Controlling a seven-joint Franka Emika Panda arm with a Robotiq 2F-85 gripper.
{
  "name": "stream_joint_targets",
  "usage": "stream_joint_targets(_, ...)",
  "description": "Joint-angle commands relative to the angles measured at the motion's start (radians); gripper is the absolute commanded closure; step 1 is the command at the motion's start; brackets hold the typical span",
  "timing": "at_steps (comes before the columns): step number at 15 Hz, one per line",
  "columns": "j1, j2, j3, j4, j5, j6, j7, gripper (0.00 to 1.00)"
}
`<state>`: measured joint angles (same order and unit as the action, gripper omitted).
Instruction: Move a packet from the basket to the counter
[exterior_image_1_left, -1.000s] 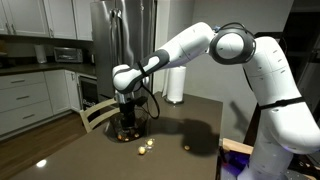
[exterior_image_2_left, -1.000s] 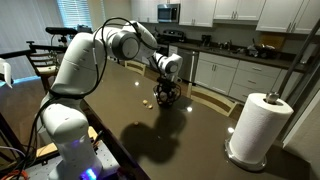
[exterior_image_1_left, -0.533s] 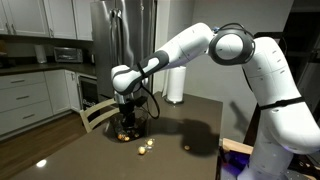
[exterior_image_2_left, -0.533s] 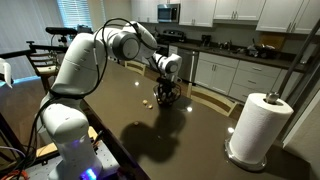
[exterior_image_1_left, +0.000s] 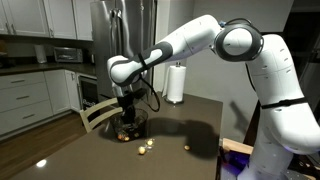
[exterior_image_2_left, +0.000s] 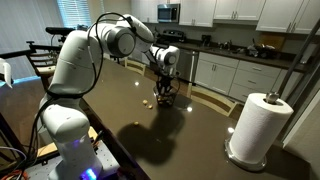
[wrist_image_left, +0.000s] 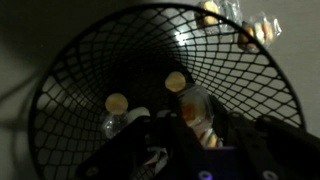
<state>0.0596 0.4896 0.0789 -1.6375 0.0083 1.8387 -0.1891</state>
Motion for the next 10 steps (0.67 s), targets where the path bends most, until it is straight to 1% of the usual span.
stream_joint_targets(1,0.026,-0.112,-0.007,-0.039,-0.050,-0.026,0.055,0.89)
stream_joint_targets(5,0.028,-0.235,-0.009,-0.123,-0.068,0.023,0.103,0.89)
stream_joint_targets(10,-0.014,-0.378,-0.039,-0.298,-0.016,0.124,0.144,0.89)
